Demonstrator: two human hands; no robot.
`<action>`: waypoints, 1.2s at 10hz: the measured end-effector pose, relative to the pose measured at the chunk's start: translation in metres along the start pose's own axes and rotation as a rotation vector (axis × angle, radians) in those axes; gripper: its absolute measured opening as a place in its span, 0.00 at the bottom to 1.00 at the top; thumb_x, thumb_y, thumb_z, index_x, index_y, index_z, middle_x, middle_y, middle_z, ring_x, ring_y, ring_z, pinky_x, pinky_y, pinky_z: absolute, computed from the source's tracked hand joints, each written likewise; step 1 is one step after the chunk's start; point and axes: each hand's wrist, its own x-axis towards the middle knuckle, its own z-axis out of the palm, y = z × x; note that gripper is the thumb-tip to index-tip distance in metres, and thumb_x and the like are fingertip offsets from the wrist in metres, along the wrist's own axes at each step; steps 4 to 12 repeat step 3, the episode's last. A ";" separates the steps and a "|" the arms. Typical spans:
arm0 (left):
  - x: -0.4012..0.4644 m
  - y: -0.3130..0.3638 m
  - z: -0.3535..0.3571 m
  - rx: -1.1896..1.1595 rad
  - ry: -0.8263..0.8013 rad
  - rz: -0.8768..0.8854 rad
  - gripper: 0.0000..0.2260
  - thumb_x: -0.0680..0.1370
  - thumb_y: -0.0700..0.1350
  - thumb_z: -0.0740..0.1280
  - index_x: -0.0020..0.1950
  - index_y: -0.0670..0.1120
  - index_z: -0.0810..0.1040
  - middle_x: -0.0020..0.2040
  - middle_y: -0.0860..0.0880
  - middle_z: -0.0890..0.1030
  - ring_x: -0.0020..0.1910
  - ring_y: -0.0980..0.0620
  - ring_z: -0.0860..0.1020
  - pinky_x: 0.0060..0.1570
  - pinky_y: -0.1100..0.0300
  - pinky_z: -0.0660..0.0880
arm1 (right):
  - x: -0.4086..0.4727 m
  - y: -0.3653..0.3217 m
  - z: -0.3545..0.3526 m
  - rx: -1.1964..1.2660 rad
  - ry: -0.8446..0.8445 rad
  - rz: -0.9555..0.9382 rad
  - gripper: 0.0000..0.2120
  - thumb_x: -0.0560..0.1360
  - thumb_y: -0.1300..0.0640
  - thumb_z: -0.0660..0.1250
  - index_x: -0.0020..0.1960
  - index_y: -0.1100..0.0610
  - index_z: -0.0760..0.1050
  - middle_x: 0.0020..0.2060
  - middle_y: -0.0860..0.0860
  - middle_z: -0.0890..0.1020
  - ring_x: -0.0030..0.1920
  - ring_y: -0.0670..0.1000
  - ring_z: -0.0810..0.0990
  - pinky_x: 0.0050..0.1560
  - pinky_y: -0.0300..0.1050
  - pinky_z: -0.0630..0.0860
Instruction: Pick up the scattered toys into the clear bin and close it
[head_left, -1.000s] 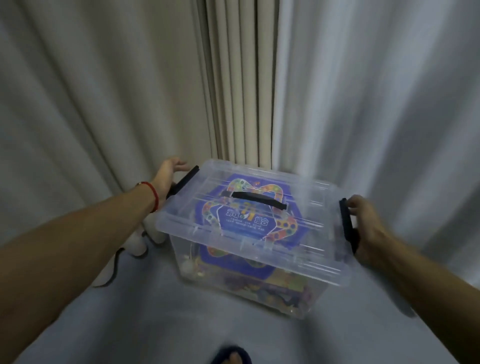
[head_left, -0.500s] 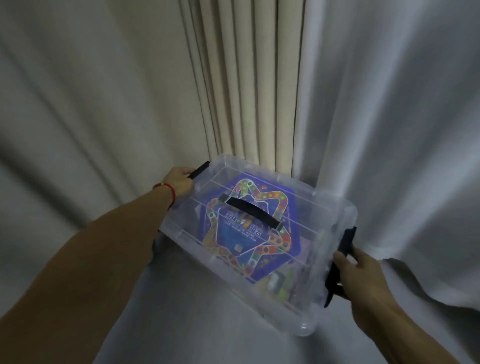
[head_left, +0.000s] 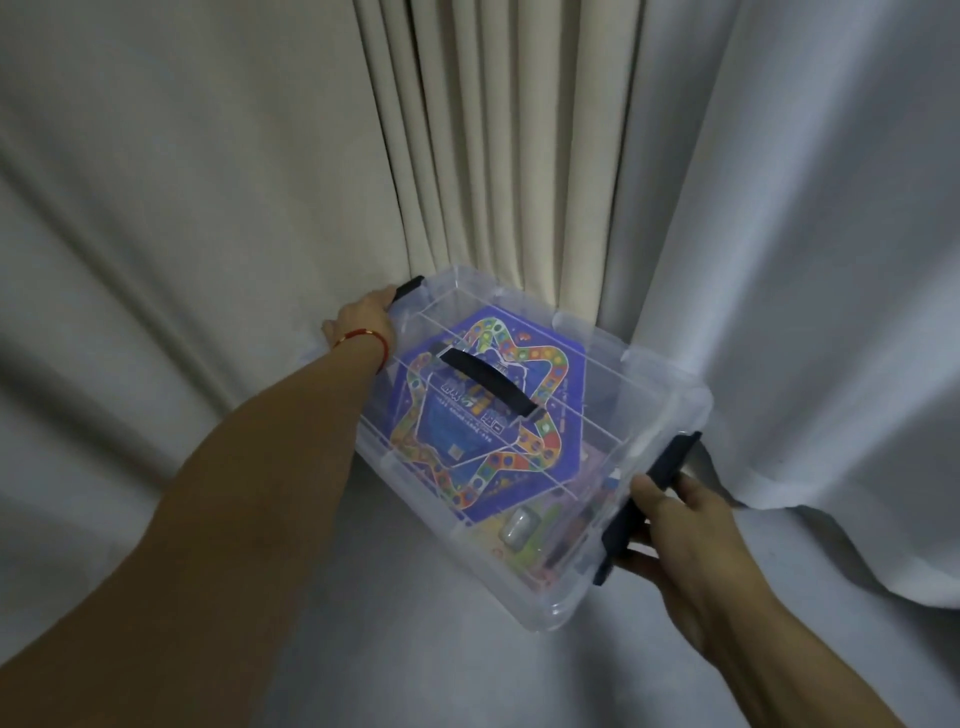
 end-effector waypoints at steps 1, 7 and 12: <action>0.010 -0.004 -0.001 -0.147 -0.101 0.012 0.33 0.66 0.61 0.56 0.70 0.56 0.73 0.66 0.42 0.77 0.66 0.38 0.73 0.70 0.40 0.63 | 0.000 -0.002 0.000 0.024 -0.006 0.010 0.09 0.82 0.60 0.62 0.63 0.55 0.70 0.50 0.57 0.83 0.48 0.59 0.84 0.34 0.50 0.81; -0.115 0.050 -0.013 -0.625 0.044 -0.032 0.20 0.72 0.36 0.61 0.60 0.49 0.81 0.56 0.47 0.82 0.55 0.45 0.81 0.57 0.53 0.78 | -0.001 -0.002 -0.003 -0.198 0.080 0.016 0.13 0.82 0.53 0.64 0.61 0.61 0.70 0.53 0.60 0.82 0.48 0.58 0.82 0.45 0.57 0.82; -0.115 0.050 -0.013 -0.625 0.044 -0.032 0.20 0.72 0.36 0.61 0.60 0.49 0.81 0.56 0.47 0.82 0.55 0.45 0.81 0.57 0.53 0.78 | -0.001 -0.002 -0.003 -0.198 0.080 0.016 0.13 0.82 0.53 0.64 0.61 0.61 0.70 0.53 0.60 0.82 0.48 0.58 0.82 0.45 0.57 0.82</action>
